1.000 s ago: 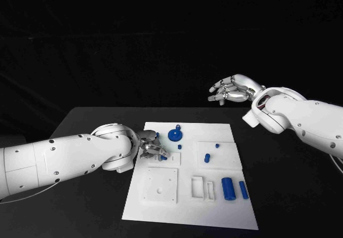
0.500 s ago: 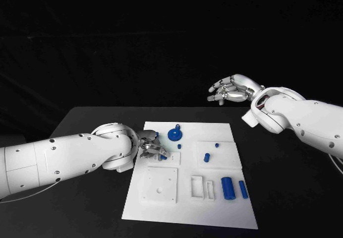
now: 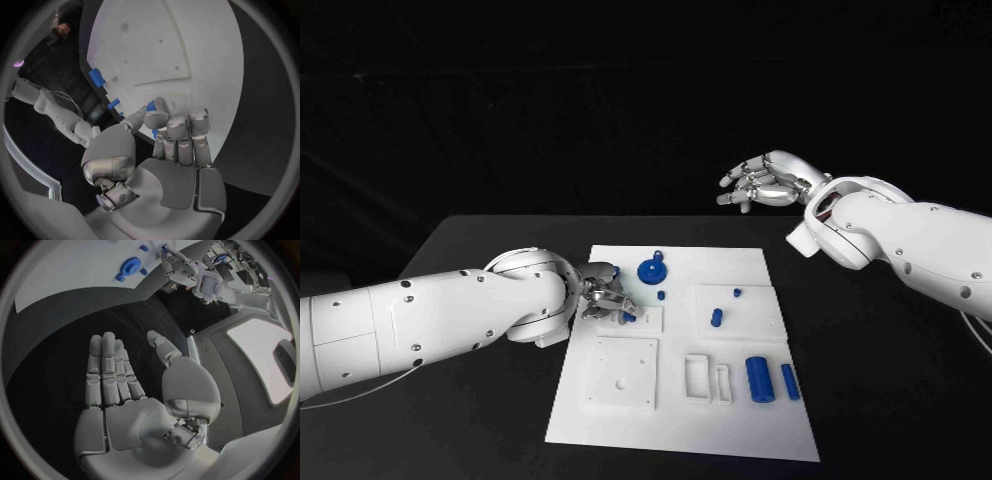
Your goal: Assemble the parts on the task board
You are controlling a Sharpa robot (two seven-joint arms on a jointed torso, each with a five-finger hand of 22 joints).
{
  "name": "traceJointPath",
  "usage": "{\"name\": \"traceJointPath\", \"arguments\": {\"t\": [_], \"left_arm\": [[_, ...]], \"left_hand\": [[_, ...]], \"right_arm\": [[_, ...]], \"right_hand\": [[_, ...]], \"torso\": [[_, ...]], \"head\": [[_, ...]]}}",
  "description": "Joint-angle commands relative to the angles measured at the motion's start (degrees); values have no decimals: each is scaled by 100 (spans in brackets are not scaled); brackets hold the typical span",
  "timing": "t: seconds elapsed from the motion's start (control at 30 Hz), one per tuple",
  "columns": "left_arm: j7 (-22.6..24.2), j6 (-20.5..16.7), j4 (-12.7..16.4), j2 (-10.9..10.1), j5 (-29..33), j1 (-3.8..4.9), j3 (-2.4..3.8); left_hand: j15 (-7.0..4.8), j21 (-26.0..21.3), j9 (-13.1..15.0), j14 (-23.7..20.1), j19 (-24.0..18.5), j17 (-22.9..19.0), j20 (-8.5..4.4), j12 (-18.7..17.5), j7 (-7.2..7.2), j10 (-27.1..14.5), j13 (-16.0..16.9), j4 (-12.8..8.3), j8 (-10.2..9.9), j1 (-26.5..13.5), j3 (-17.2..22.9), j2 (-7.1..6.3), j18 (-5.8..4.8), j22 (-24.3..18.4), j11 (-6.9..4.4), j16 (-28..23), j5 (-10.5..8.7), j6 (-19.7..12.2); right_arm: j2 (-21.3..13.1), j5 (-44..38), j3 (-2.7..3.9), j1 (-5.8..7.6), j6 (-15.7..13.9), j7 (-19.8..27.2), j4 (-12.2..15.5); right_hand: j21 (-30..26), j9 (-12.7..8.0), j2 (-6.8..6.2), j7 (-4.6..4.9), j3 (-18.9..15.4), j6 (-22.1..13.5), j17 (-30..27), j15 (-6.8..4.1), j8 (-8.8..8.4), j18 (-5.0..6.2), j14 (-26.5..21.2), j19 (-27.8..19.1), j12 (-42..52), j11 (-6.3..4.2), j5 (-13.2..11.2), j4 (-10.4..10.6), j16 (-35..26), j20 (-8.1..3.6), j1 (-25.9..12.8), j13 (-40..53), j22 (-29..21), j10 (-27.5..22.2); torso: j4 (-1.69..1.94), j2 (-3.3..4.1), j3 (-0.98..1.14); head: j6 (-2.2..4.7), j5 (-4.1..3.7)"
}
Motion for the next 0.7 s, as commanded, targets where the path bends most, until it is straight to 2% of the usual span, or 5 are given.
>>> {"name": "traceJointPath", "arguments": {"t": [0.03, 0.4, 0.7], "left_arm": [[-93, 217, 4, 38, -3, -61, -47], [-87, 224, -11, 53, 4, -61, -45], [-85, 220, -30, 58, 22, -61, -44]], "left_hand": [[-40, 18, -20, -11, -49, -10, -493, 31, -204, -137, -4, 55, -17, -5, -12, -65, 82, 46, -108, 28, -10, 738], [-48, 18, -54, -15, -51, -25, -493, 35, -205, -141, -16, 182, 7, -60, -40, -258, 91, 37, -109, 32, -12, 728], [-54, 17, -77, -19, -53, -36, -494, 39, -206, -141, -26, 307, 28, -130, -61, -404, 100, 29, -109, 36, -14, 718]], "right_arm": [[1, -36, 3, -4, 71, 32, -7], [17, -32, 3, -8, 78, 39, -24], [17, -24, 3, -20, 88, 39, -31]], "right_hand": [[-22, -10, 25, 52, -37, -9, 10, 28, 30, 75, 0, -9, 37, 1, 21, 11, -41, 10, 22, -10, 5, -60], [-30, -15, 22, 55, -44, -20, 15, 31, 25, 75, -7, -16, 37, 4, 23, 8, -50, 11, 14, -20, 7, -70], [-37, -19, 23, 58, -51, -26, 19, 34, 23, 75, -12, -22, 39, 7, 28, 9, -57, 14, 4, -27, 9, -76]], "torso": [[-3, 4, -1], [8, 1, -4], [2, 1, -5]], "head": [[7, -7], [-1, -19], [3, -25]]}}
